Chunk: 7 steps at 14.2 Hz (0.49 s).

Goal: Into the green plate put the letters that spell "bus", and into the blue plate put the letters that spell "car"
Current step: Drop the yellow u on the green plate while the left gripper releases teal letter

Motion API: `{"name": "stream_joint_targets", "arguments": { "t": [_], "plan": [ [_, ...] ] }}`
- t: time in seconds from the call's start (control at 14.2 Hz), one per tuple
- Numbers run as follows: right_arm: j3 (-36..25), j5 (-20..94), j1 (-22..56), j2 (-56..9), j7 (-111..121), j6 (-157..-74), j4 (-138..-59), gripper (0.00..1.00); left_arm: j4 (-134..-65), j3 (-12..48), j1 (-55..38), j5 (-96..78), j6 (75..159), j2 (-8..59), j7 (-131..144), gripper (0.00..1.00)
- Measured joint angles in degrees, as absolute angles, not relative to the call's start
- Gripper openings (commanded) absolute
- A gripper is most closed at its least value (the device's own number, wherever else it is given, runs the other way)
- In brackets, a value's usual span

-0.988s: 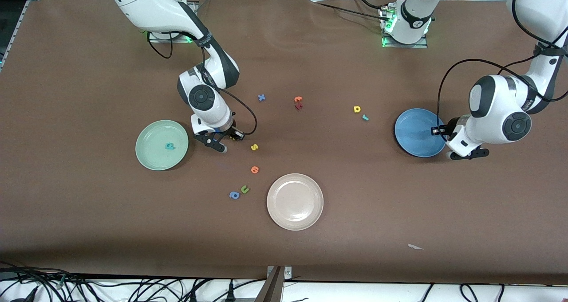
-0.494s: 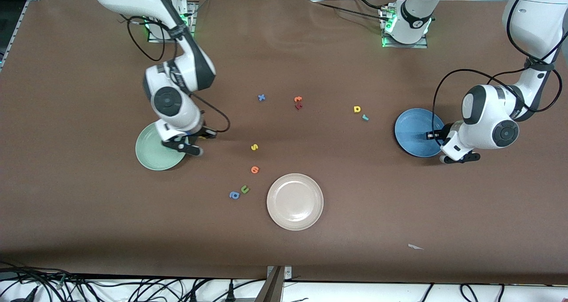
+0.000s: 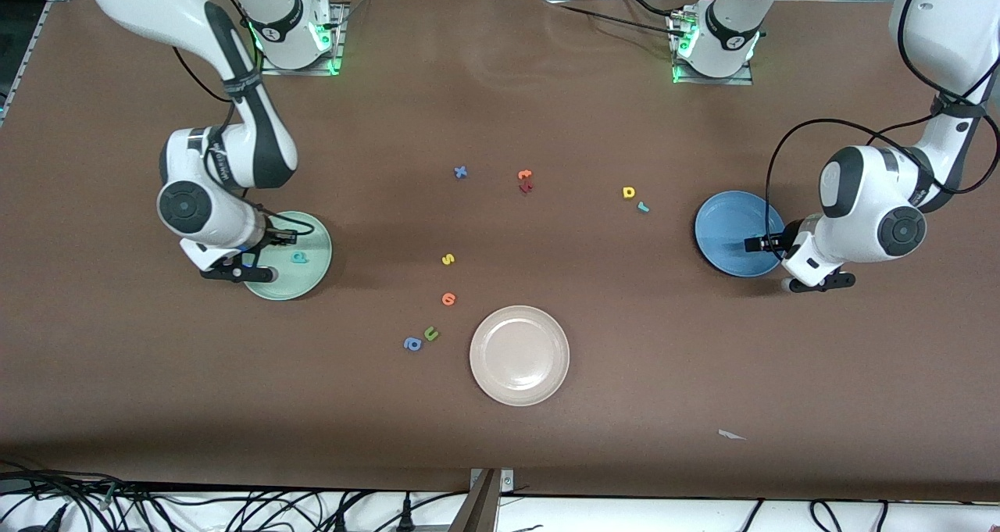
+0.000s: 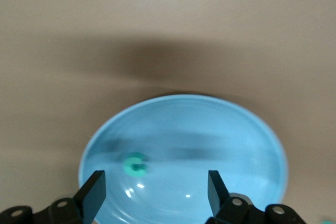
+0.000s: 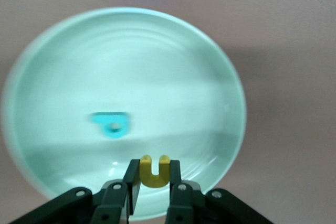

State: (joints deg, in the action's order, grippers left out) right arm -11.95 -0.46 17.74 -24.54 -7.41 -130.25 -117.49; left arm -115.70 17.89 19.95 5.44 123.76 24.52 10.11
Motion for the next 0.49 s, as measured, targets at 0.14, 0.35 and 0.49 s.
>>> {"name": "stream_joint_targets", "arguments": {
  "t": [0.14,0.35,0.49],
  "plan": [
    [-11.9,-0.5,16.6,-26.0,-5.4,-134.2,-119.4,0.47,-115.7,21.4,19.9,4.8,122.0,23.0,15.3,0.85],
    [-11.7,-0.1,16.7,-26.9,-5.3,-135.2,-119.7,1.00,-116.2,27.4,19.8,4.6,121.3,22.7,25.4,0.82],
    [-11.7,0.1,16.7,-26.7,-5.3,-135.2,-119.5,1.00,-117.3,31.2,19.7,4.6,121.5,22.8,31.6,0.82]
  ]
}}
